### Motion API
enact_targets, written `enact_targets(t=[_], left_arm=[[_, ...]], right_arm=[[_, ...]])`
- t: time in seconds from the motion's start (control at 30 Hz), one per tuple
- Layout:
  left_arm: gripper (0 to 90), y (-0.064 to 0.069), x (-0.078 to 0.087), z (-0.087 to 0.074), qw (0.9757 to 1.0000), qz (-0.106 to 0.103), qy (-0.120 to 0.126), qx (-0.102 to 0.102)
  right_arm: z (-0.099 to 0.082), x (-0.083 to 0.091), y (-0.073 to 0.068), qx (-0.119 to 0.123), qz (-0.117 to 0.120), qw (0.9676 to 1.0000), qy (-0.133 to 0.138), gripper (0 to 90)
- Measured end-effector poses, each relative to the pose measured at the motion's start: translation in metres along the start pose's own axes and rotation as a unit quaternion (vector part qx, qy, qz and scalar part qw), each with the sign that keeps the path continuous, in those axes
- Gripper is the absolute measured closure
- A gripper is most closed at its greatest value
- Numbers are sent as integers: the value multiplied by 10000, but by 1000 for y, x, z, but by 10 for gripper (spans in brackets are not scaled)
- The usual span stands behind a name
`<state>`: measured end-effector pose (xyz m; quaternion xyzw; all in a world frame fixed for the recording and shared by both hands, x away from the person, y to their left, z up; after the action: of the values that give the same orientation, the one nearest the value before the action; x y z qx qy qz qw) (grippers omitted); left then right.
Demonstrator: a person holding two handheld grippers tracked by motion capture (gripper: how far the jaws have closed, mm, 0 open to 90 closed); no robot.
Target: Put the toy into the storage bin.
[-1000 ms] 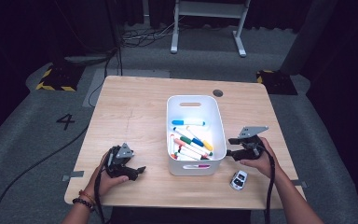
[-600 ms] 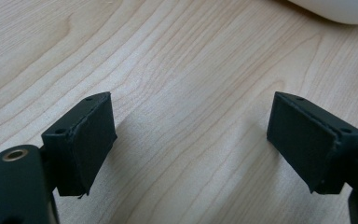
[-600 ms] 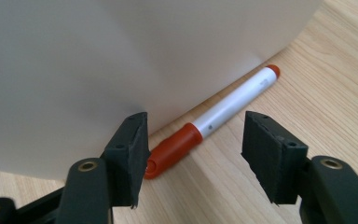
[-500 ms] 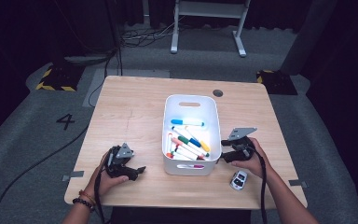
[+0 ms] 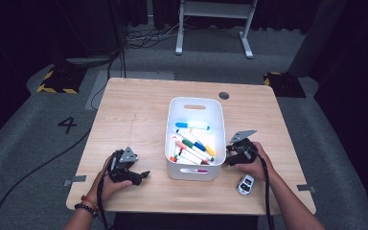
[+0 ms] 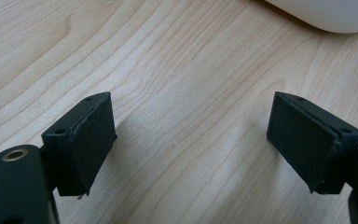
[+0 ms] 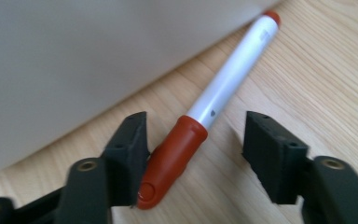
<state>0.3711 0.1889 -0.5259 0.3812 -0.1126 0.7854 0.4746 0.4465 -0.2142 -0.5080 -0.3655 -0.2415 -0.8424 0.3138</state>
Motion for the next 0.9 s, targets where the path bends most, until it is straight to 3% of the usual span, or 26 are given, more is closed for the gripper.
enact_targets(t=[0.13,0.23,0.4,0.63,0.7,0.83,0.9], left_arm=[[155,0,0,0,10000,-4,-5,-3],[155,0,0,0,10000,2,-13,-16],[155,0,0,0,10000,-2,-8,-2],[155,0,0,0,10000,-2,-17,-10],[155,0,0,0,10000,-1,-15,-11],[155,0,0,0,10000,-1,-4,-4],[155,0,0,0,10000,5,-14,-17]], right_arm=[[-5,2,8,-206,-166,9996,-43,514],[-11,5,15,-292,-238,9993,-3,629],[-22,10,28,-335,-445,9984,69,726],[-43,22,47,-442,-662,9967,151,748],[-50,25,50,-531,-631,9964,203,749],[-62,29,59,-952,-410,9940,359,750],[-66,31,62,-982,-430,9935,394,750]])
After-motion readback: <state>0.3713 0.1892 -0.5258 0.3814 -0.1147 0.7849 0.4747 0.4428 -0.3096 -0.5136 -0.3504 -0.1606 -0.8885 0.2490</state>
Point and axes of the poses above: each handheld gripper's, and its own axes: x roughly backward along the jaws, z roughly out of its top, y roughly to its right, the point moved 3 cm from there along -x, roughly forward along the jaws, and after that the axes turned 13 degrees about -z, right-handed, at the moved point
